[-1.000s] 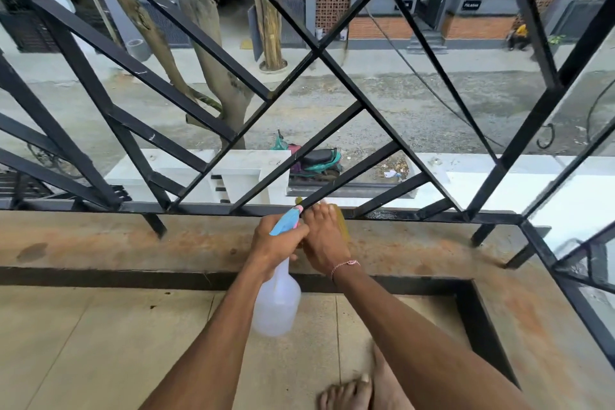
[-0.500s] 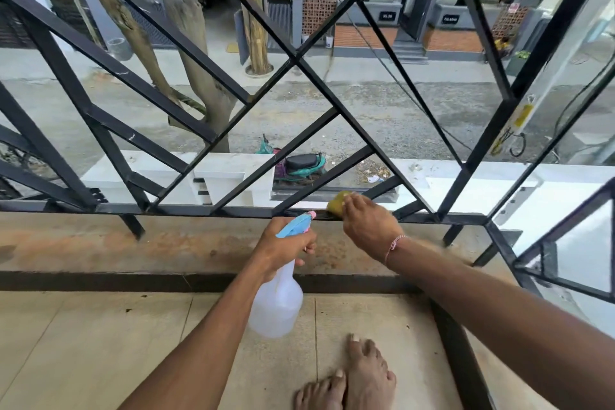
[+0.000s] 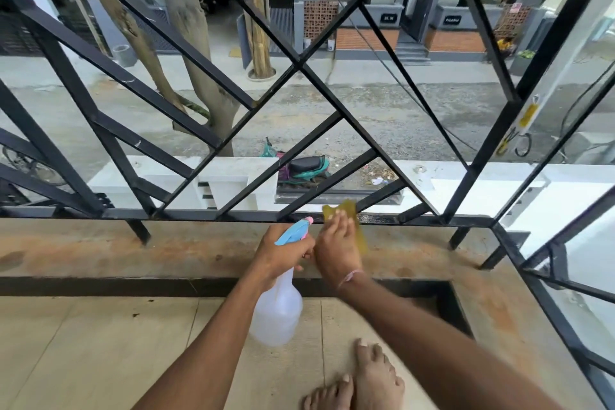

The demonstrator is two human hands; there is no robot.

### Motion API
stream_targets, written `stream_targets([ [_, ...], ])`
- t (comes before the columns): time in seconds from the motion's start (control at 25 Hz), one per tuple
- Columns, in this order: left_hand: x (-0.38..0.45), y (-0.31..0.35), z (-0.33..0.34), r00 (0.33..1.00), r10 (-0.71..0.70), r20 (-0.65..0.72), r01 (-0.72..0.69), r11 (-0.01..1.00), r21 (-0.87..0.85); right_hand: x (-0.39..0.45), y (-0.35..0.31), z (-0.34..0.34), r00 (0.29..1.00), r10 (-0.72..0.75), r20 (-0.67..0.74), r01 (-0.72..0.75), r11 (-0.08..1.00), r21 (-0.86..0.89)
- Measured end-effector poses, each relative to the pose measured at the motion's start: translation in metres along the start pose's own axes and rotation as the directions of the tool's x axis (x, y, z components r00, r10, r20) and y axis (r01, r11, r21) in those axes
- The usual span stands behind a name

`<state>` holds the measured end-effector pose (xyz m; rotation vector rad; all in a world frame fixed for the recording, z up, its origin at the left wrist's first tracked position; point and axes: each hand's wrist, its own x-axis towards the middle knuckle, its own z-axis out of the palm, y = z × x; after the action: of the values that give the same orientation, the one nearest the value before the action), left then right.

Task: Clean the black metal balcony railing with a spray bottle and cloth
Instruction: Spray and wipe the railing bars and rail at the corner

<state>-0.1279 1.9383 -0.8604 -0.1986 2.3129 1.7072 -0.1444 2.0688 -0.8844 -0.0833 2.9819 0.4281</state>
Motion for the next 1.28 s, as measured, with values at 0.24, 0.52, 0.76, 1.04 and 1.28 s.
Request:
stream_targets([
  [0.24,-0.003,-0.002,-0.03,0.991,-0.066,-0.115,0.063,0.998,-0.024,0.009,-0.026,0.011,0.992,-0.08,-0.098,0.097,0.978,0.183],
  [0.52,-0.033,0.019,-0.045,0.987,-0.067,-0.149,0.065,0.998,-0.019,0.023,0.001,-0.017,0.866,-0.451,-0.216,0.499,0.766,0.406],
  [0.76,-0.053,0.033,-0.085,0.988,-0.136,-0.067,0.139,0.99,0.04,-0.012,0.038,-0.07,0.962,-0.244,0.119,-0.091,0.121,0.988],
  [1.04,-0.064,0.029,-0.112,0.997,-0.076,-0.023,0.078,0.994,0.071,-0.033,0.037,-0.112,0.966,-0.204,0.158,-0.144,0.08,0.986],
  [1.28,-0.059,0.023,-0.103,0.998,-0.032,0.051,0.026,0.994,0.104,-0.038,0.068,-0.11,0.986,-0.013,0.166,-0.141,0.461,0.876],
])
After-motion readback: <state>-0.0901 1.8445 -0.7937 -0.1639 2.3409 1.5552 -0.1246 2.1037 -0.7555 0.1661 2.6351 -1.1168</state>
